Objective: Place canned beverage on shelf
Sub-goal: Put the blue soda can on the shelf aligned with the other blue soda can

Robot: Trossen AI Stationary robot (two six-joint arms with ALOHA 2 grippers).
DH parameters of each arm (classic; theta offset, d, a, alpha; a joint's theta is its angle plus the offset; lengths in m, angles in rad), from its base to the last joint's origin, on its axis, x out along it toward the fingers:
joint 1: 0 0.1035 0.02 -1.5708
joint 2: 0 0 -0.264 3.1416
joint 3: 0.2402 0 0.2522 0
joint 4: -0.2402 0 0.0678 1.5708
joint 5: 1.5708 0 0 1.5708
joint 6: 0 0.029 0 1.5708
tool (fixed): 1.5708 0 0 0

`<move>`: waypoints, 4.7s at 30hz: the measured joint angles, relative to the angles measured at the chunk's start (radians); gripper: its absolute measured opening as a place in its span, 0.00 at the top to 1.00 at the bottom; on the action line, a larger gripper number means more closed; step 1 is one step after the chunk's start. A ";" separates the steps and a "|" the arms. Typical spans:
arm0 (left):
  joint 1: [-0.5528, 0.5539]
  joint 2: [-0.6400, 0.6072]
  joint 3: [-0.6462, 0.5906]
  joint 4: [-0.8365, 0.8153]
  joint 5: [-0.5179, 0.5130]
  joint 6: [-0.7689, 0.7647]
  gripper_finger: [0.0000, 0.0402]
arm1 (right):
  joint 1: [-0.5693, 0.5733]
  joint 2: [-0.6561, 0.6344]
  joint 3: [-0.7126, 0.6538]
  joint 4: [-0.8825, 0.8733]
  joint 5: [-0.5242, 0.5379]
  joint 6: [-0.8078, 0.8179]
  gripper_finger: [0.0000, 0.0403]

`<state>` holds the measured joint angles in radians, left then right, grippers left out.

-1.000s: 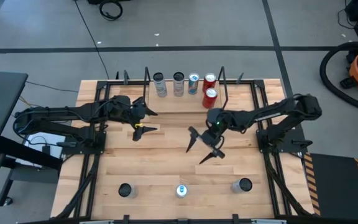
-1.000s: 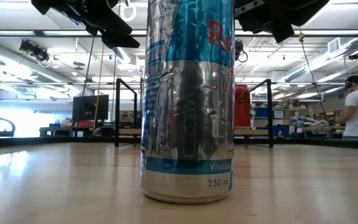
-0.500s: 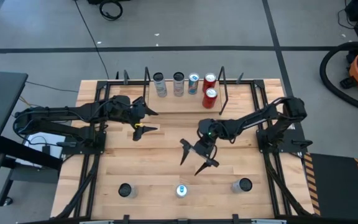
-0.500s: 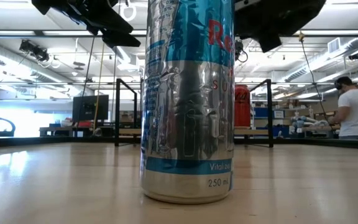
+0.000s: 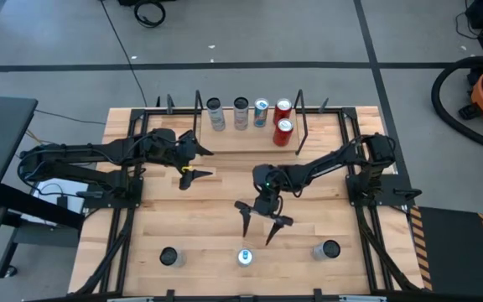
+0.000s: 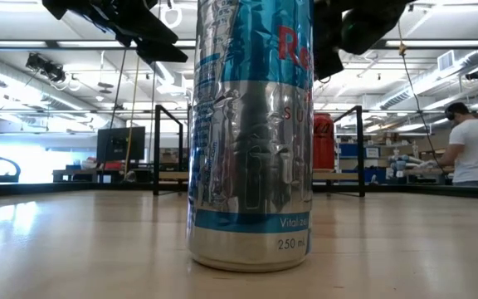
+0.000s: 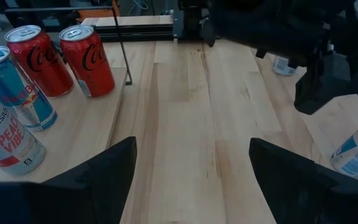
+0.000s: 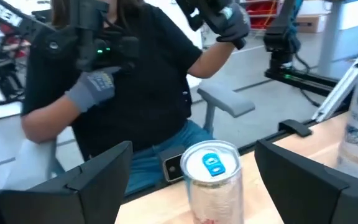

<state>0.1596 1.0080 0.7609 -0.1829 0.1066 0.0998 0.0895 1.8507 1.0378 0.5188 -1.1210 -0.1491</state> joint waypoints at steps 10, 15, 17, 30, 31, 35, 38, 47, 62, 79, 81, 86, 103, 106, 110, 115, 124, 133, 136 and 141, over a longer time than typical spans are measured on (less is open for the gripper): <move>0.000 0.000 0.000 -0.005 0.000 -0.080 0.22 | 0.000 -0.003 0.002 -0.006 -0.057 -0.035 0.14; 0.000 0.000 0.000 -0.016 0.000 -0.116 0.22 | -0.010 -0.003 0.002 0.000 -0.075 -0.037 0.14; 0.000 0.000 0.000 -0.016 0.000 -0.116 0.22 | -0.018 -0.003 0.002 0.014 -0.075 -0.037 0.14; 0.000 0.000 0.000 -0.012 -0.016 -0.116 0.22 | 0.032 -0.003 0.002 0.064 0.127 -0.030 0.14; 0.000 0.000 0.000 -0.008 -0.016 -0.116 0.22 | 0.035 -0.003 0.002 0.064 0.151 -0.030 0.14; 0.000 0.000 0.000 -0.008 -0.016 -0.117 0.22 | 0.053 -0.003 0.002 0.049 0.241 -0.029 0.14; 0.000 0.000 0.000 -0.008 -0.016 -0.126 0.22 | 0.073 -0.003 0.002 0.047 0.250 -0.010 0.14; 0.000 0.000 0.000 -0.009 -0.016 -0.141 0.22 | 0.152 -0.004 0.002 0.017 0.390 -0.034 0.14; 0.000 0.000 0.000 -0.009 -0.016 -0.142 0.22 | 0.186 -0.005 0.002 -0.016 0.461 -0.036 0.14; 0.000 0.000 0.000 -0.009 -0.016 -0.139 0.22 | 0.197 0.064 0.000 -0.008 0.512 -0.017 0.14; 0.000 0.000 0.000 -0.011 -0.016 -0.138 0.22 | 0.195 0.093 0.000 0.012 0.502 0.023 0.14; 0.000 0.000 0.000 -0.012 -0.016 -0.137 0.22 | 0.181 0.110 0.006 0.068 0.465 0.069 0.14; 0.000 0.000 0.000 -0.014 -0.016 -0.129 0.22 | 0.198 0.111 0.007 0.052 0.473 0.055 0.14; 0.000 0.000 0.000 -0.014 -0.016 -0.129 0.22 | 0.198 0.111 0.007 0.053 0.477 0.050 0.14; 0.000 0.000 0.000 -0.013 -0.016 -0.130 0.22 | 0.198 0.111 0.007 0.053 0.475 0.049 0.18; 0.000 0.000 0.000 -0.013 -0.016 -0.130 0.22 | 0.198 0.111 0.007 0.053 0.470 0.047 0.32; 0.000 0.000 0.000 -0.013 -0.016 -0.130 0.22 | 0.183 0.105 0.007 0.050 0.473 0.052 0.39; 0.000 0.000 0.000 -0.013 -0.016 -0.130 0.22 | 0.088 -0.022 0.007 -0.076 0.505 0.011 0.39; 0.000 0.000 0.000 -0.015 -0.016 -0.130 0.22 | 0.043 -0.095 0.007 -0.179 0.539 -0.030 0.39; 0.000 0.000 0.000 -0.018 -0.016 -0.130 0.22 | -0.029 -0.209 0.007 -0.301 0.574 -0.071 0.39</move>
<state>0.1593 1.0080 0.7609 -0.2005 0.0908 -0.0307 0.0601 1.6418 1.0451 0.2181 -0.5474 -0.2199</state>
